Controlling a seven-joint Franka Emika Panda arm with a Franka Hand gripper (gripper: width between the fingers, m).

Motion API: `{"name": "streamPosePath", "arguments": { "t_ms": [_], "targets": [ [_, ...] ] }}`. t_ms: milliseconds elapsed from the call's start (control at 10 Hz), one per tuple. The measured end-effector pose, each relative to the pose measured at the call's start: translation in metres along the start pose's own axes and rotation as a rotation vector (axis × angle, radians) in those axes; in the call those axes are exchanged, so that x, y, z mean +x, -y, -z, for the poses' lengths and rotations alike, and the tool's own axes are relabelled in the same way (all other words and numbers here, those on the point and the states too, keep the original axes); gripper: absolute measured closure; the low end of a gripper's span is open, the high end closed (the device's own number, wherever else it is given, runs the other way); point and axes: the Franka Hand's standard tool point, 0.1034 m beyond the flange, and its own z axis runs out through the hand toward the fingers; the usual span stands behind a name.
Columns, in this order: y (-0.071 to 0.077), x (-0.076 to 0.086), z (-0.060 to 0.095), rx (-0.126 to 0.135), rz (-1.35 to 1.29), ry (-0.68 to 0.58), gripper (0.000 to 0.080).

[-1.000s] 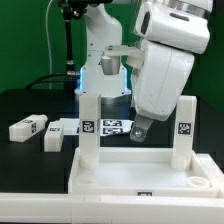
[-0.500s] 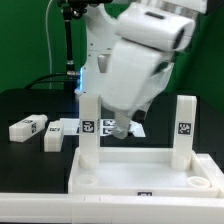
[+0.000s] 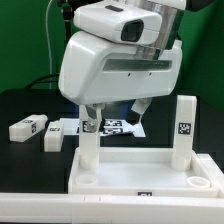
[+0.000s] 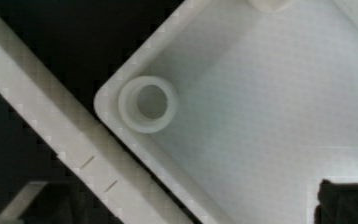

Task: Assemble desk

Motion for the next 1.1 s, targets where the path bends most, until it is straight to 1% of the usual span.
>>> {"name": "streamPosePath", "arguments": {
  "t_ms": [100,200,400,500,600,800,1000,1100],
  "targets": [
    [0.001,-0.001,-0.001,0.023,-0.093,-0.006,0.0150],
    [-0.007,-0.013,-0.002,0.104,-0.205,-0.014,0.0150],
    [-0.038,-0.043,-0.009,0.161,-0.257,0.026,0.0150],
    [-0.058,-0.061,-0.015,0.166,-0.225,0.018,0.0150],
    [-0.067,-0.072,-0.019,0.168,-0.239,0.021,0.0150],
    [-0.063,-0.068,-0.018,0.168,-0.233,0.020,0.0150],
    [-0.065,-0.070,-0.018,0.169,-0.238,0.023,0.0150],
    [-0.065,-0.083,-0.020,0.219,-0.306,0.052,0.0150]
  ]
}}
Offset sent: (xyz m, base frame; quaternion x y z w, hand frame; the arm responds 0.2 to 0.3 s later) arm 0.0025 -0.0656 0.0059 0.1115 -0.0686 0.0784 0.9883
